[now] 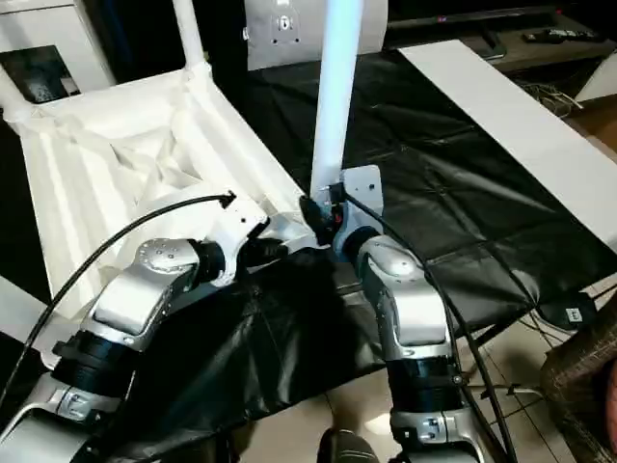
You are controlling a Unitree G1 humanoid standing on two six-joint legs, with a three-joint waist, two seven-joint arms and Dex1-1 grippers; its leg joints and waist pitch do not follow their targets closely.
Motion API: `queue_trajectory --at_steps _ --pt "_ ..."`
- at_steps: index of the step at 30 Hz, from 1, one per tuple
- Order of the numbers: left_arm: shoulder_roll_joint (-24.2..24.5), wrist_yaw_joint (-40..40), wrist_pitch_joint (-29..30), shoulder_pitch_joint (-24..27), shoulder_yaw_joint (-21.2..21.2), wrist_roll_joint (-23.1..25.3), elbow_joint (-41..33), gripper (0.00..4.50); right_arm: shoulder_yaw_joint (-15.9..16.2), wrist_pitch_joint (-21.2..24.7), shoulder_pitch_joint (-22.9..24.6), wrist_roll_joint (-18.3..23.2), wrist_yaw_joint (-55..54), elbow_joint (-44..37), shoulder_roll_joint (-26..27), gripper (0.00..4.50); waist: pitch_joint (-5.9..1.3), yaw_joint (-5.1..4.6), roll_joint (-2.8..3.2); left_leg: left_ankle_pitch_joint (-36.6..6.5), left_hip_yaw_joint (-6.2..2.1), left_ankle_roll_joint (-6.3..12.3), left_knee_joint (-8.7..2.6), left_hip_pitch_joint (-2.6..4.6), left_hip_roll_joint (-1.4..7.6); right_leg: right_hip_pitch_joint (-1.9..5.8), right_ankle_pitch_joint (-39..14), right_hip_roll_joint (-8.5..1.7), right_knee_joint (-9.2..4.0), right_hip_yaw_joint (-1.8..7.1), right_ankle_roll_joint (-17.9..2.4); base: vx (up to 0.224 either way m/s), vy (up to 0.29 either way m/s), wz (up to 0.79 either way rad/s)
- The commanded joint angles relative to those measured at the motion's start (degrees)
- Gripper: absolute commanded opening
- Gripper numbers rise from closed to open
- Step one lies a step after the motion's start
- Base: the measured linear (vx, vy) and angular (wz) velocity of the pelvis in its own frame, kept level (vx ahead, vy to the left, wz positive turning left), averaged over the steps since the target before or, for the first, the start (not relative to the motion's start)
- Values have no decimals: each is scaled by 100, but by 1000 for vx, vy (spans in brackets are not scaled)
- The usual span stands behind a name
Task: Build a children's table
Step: Rotate leg to tighten
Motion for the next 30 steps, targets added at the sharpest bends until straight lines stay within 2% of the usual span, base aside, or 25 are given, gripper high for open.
queue_trajectory --at_steps 1,2,3,4,6,8,12,15,16,18,20,21,23,24,25,26,27,28,30 --pt "-31 -118 -252 -31 -156 -119 -280 0 796 -32 341 267 791 -86 51 322 -371 11 -34 -709 -89 452 -299 87 286 295 -545 -379 -414 304 -1198 0 0 0" --pt "-31 -118 -252 -31 -156 -119 -280 0 796 -32 341 267 791 -86 51 322 -369 14 -22 -754 -84 442 -298 82 297 296 -571 -387 -409 314 -1175 0 0 0" --pt "312 -557 -633 91 -250 -146 -347 0 716 -465 476 305 1310 -169 -451 341 -381 11 -41 -732 -86 438 -298 85 304 301 -535 -386 -405 311 -1177 0 0 0" --pt "328 -579 -654 96 -255 -148 -349 0 714 -488 481 307 1339 -172 -476 353 -393 14 -44 -700 -80 491 -282 82 300 314 -419 -376 -386 312 -1155 0 0 0" --pt "542 -928 -1025 159 -319 -192 -330 0 703 -822 540 349 1823 -197 -847 364 -390 18 -47 -675 -83 560 -275 65 294 325 -317 -388 -387 310 -1176 0 0 0" --pt "659 -1125 -1154 183 -356 -220 -308 0 666 -922 553 434 2133 -205 -1026 385 -398 21 -48 -622 -86 588 -269 62 296 336 -278 -387 -375 300 -1238 0 0 0" --pt "1198 -2154 -1678 229 -608 -319 -196 0 511 -1036 494 841 3439 -134 -1745 418 -417 33 -27 -630 -80 678 -249 71 308 338 -213 -384 -352 298 -1387 0 0 0" --pt "1342 -2451 -1823 220 -688 -380 -160 0 535 -1098 466 951 3825 -67 -1972 418 -428 89 -19 -680 -74 713 -240 106 329 320 -227 -389 -338 300 -1488 0 0 0" --pt "1529 -2888 -1994 192 -805 -452 -126 0 606 -1257 401 1014 4319 74 -2236 418 -436 115 -46 -710 -78 717 -230 108 324 316 -292 -390 -331 288 -1508 0 0 0" --pt "1768 -3476 -2303 119 -959 -499 -27 0 686 -1547 285 1102 5039 329 -2549 418 -427 154 -44 -805 -64 670 -232 119 345 300 -473 -406 -340 302 -1495 0 0 0" --pt "1859 -3703 -2459 57 -1017 -474 65 0 721 -1609 210 1163 5392 446 -2663 418 -422 189 -51 -903 -62 627 -236 125 346 296 -631 -411 -350 302 -1495 0 0 0" --pt "1893 -3784 -2554 19 -1039 -458 130 0 757 -1622 174 1192 5556 485 -2712 400 -427 226 -55 -927 -61 593 -236 125 352 292 -756 -411 -350 297 -1468 0 0 0" --pt "1942 -3882 -2687 -37 -1074 -427 219 0 829 -1650 129 1222 5774 531 -2783 400 -429 257 -62 -931 -64 559 -238 125 360 287 -841 -427 -354 300 -1435 0 0 0" --pt "1967 -3955 -2778 -73 -1096 -419 276 0 876 -1686 99 1239 5903 574 -2827 386 -428 263 -84 -941 -64 559 -239 122 355 285 -904 -425 -362 295 -1417 0 0 0" --pt "1976 -3993 -2820 -91 -1105 -418 305 0 900 -1710 83 1247 5966 601 -2849 365 -434 278 -80 -987 -68 521 -239 129 361 284 -999 -435 -363 296 -1401 0 0 0" --pt "1989 -4035 -2892 -124 -1125 -399 341 0 931 -1742 59 1259 6050 641 -2872 365 -435 279 -80 -978 -69 504 -241 121 363 287 -1007 -442 -360 299 -1395 0 0 0" --pt "1999 -4116 -3001 -179 -1146 -392 409 0 980 -1827 6 1283 6204 750 -2904 363 -440 282 -105 -983 -69 494 -238 114 357 288 -1030 -442 -367 297 -1383 0 0 0" --pt "1996 -4137 -3009 -195 -1148 -399 420 0 996 -1851 -11 1287 6251 785 -2910 357 -444 281 -99 -970 -71 483 -237 115 356 287 -1023 -438 -357 294 -1388 0 0 0" --pt "1971 -4181 -3047 -249 -1154 -411 476 0 1047 -1896 -74 1290 6403 891 -2903 327 -444 280 -113 -955 -73 473 -235 106 357 290 -986 -440 -351 290 -1403 0 0 0"
